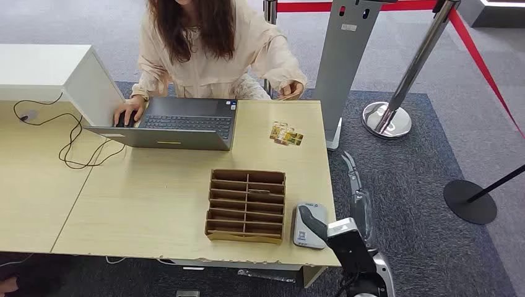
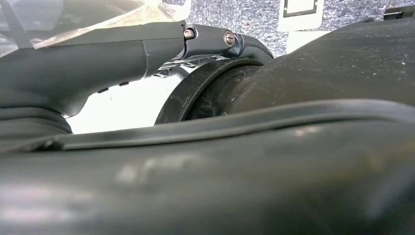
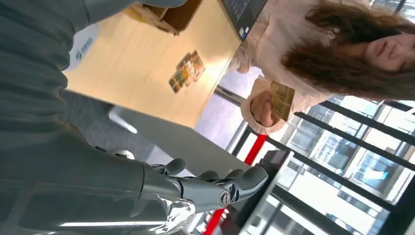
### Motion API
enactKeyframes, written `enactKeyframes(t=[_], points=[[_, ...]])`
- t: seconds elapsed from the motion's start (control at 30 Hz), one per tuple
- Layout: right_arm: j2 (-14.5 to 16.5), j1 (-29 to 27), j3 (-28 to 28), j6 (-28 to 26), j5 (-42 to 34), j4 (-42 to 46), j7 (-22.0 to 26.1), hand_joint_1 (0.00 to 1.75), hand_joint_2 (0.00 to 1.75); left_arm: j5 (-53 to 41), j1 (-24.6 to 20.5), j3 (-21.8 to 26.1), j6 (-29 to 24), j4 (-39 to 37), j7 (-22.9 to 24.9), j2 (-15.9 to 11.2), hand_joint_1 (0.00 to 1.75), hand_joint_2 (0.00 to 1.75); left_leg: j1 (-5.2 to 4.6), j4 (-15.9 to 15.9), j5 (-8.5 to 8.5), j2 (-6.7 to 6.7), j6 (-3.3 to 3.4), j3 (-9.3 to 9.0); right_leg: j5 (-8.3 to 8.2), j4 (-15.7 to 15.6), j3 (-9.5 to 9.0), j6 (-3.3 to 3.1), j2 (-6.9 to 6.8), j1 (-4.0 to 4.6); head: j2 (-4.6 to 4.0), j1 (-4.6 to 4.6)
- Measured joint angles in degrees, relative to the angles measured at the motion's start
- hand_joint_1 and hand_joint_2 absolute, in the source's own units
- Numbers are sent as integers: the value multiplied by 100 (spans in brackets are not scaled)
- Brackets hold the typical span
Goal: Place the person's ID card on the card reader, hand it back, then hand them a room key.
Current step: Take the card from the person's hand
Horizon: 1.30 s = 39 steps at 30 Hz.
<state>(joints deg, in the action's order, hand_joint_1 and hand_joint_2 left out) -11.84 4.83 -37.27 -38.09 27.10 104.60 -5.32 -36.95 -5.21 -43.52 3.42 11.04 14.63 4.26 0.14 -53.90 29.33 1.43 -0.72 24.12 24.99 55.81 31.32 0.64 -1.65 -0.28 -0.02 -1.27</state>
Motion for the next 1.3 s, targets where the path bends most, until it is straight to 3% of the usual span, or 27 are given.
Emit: enactKeyframes(t=[0.33,0.67,0.8,1.03,1.3], points=[[97,582,-1,466,1952,-68,-853,0,175,-134,-14,-14,75,0,-47,0,0,0,0,0,0,0,0,1,0,0,0,0,0,0,0,1],[168,1180,-30,864,3205,-344,-1450,0,175,-265,-46,-106,173,2,-46,1,0,0,0,0,0,-2,0,3,0,1,1,0,0,0,0,1],[228,1450,-58,1003,3503,-562,-1585,0,175,-331,-63,-151,211,2,-7,8,0,0,0,0,-1,-3,0,3,0,1,0,0,-1,0,0,0],[330,1838,-96,1137,3636,-940,-1688,0,175,-515,-107,-257,281,14,599,193,0,0,-1,0,-1,-7,0,3,-1,2,0,0,-2,-2,0,-2],[539,2248,-163,1170,3831,-1455,-1744,0,175,-544,-138,-310,363,37,635,281,0,0,0,0,-1,-9,0,3,-1,2,0,0,-2,-1,0,0]])
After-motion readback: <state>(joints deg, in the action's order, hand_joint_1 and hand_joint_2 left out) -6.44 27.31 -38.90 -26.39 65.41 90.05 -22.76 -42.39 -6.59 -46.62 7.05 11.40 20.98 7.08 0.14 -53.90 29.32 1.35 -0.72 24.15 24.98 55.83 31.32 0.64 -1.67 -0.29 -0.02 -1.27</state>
